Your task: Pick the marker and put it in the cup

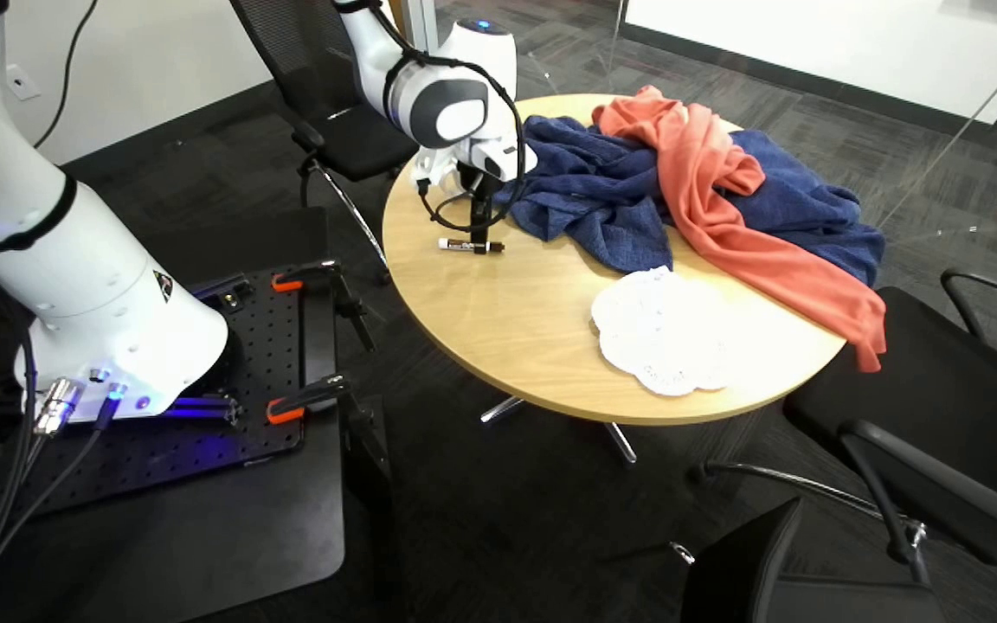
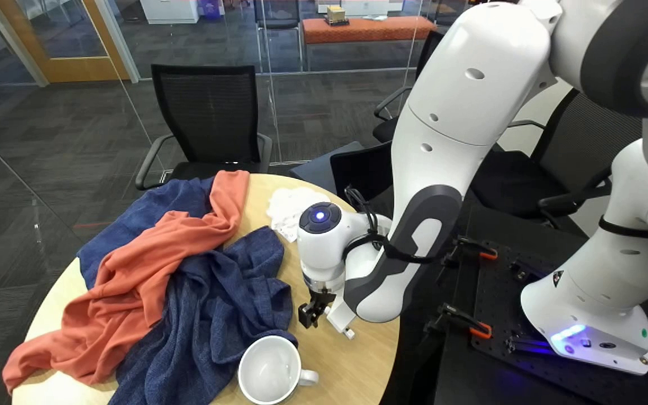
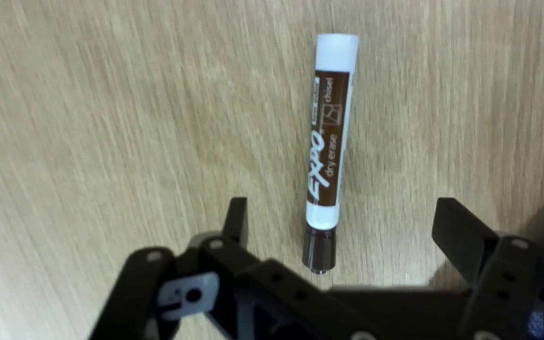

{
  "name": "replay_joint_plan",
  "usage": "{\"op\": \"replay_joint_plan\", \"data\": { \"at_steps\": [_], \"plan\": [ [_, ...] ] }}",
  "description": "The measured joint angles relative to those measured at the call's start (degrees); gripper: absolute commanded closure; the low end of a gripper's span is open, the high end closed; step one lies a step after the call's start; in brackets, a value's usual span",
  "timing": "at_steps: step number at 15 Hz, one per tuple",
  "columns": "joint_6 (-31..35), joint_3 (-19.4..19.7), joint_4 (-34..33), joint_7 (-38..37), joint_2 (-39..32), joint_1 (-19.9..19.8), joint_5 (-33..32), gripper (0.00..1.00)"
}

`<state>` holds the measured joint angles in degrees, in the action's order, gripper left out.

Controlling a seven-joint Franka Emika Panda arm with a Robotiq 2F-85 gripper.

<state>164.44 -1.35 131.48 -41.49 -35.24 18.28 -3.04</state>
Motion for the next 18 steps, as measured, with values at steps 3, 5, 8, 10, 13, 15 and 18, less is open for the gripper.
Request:
{"op": "replay_joint_plan", "data": {
  "at_steps": [3, 5, 8, 10, 13, 15, 18],
  "plan": [
    [0.00, 0.19, -0.22, 1.23, -0.46, 0.00, 1.63, 0.26],
    [0.00, 0.37, -0.33, 2.01, -0.79, 0.01, 2.31, 0.42],
    [0.00, 0.66, -0.40, 2.04, -1.23, 0.02, 2.52, 0.66],
    [0.00, 0.76, -0.49, 2.05, -1.48, 0.02, 2.67, 0.81],
    [0.00, 0.79, -0.58, 2.06, -1.57, 0.02, 3.05, 1.00],
    [0.00, 0.73, -0.60, 2.40, -1.46, 0.02, 3.49, 0.95],
    [0.00, 0.36, -0.38, 5.52, 0.22, -0.01, 4.07, 0.95]
  ]
}}
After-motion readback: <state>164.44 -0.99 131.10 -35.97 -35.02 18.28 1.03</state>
